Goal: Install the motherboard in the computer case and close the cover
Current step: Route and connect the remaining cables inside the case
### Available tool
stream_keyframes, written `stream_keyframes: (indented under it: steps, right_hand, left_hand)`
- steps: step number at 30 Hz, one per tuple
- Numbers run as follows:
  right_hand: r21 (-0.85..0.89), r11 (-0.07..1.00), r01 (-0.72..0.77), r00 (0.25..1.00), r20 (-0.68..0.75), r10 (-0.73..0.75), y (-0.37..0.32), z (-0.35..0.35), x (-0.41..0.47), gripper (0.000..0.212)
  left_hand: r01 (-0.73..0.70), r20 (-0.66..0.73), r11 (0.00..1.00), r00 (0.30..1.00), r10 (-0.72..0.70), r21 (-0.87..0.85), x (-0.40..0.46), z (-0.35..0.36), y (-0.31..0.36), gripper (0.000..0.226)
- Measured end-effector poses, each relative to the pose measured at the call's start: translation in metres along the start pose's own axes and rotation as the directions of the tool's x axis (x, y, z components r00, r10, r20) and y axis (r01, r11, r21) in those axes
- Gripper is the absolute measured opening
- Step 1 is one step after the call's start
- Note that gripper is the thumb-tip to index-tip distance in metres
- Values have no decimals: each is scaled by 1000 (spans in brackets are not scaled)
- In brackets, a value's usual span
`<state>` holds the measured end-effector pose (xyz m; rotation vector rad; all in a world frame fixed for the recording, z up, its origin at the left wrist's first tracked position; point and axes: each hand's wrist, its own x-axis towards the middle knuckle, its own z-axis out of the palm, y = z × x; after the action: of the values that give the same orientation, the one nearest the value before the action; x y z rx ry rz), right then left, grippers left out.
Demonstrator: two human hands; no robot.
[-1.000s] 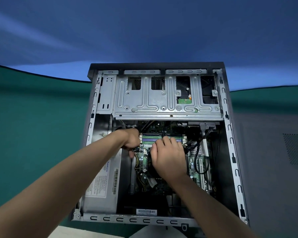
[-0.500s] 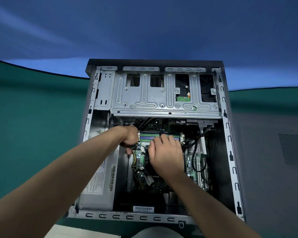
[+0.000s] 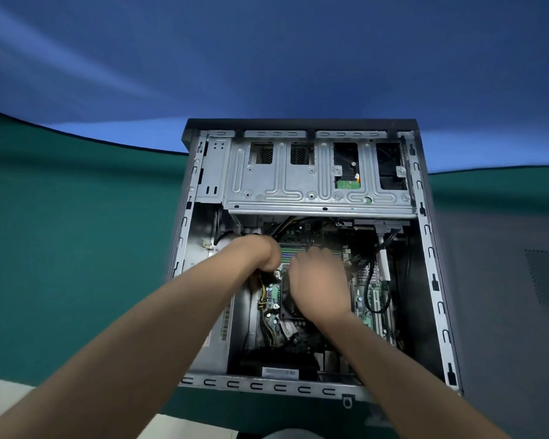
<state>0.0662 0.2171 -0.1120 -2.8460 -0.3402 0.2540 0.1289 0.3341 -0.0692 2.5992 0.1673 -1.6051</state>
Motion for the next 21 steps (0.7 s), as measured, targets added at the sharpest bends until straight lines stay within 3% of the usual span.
stream_keyframes:
  steps: [4,7,9,11,17,19,21]
  right_hand:
    - [3,1000,1,998,58,-1,1,-2,3,42]
    - [10,1000,2,992,126,-4,2,-10,5,43]
    - [76,997,-21,984,175,7,3,-17,4,39]
    - [209,973,-99,976,209,54,3,-27,-1,35]
    - [440,864,-245,965,201,171,7,-65,-28,18]
    - [550,786,-282,957,221,188,17,-79,-43,7]
    - [644,693,-325,945,252,208,26,-96,-60,13]
  left_hand:
    - [10,-332,985,942,49,172,-22,14,3,13]
    - [-5,-585,968,796,155,250,-34,30,3,22]
    - [-33,-680,966,705,203,255,-44,39,4,24]
    - [-102,-712,970,663,230,219,-48,49,5,25]
    - [-250,-727,968,669,154,-25,-55,84,6,28]
    - [-296,-718,949,683,134,-104,-54,92,6,31]
    - [-329,-724,930,680,114,-162,-54,93,5,32]
